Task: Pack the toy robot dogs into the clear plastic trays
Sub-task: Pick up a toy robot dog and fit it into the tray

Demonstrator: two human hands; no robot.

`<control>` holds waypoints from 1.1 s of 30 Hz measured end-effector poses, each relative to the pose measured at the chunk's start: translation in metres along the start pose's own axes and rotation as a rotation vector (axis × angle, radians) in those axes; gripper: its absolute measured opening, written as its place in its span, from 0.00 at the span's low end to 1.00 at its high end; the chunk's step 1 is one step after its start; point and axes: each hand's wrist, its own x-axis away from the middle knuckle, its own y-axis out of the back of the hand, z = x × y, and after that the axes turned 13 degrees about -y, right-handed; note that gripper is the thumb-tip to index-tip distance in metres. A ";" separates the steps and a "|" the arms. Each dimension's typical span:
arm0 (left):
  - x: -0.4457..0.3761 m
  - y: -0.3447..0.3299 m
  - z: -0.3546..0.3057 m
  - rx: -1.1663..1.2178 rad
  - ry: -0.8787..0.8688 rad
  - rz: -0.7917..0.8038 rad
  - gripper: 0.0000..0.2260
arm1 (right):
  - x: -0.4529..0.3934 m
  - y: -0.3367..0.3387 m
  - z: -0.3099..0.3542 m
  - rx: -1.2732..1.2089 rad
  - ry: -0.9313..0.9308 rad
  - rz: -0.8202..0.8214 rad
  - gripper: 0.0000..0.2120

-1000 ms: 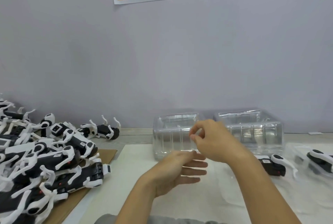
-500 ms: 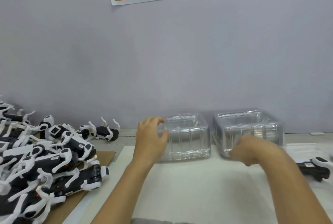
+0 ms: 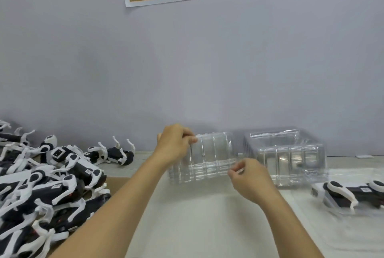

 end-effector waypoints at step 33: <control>-0.016 0.078 -0.045 0.066 -0.011 -0.348 0.06 | -0.007 -0.046 -0.010 -1.353 -0.431 0.273 0.10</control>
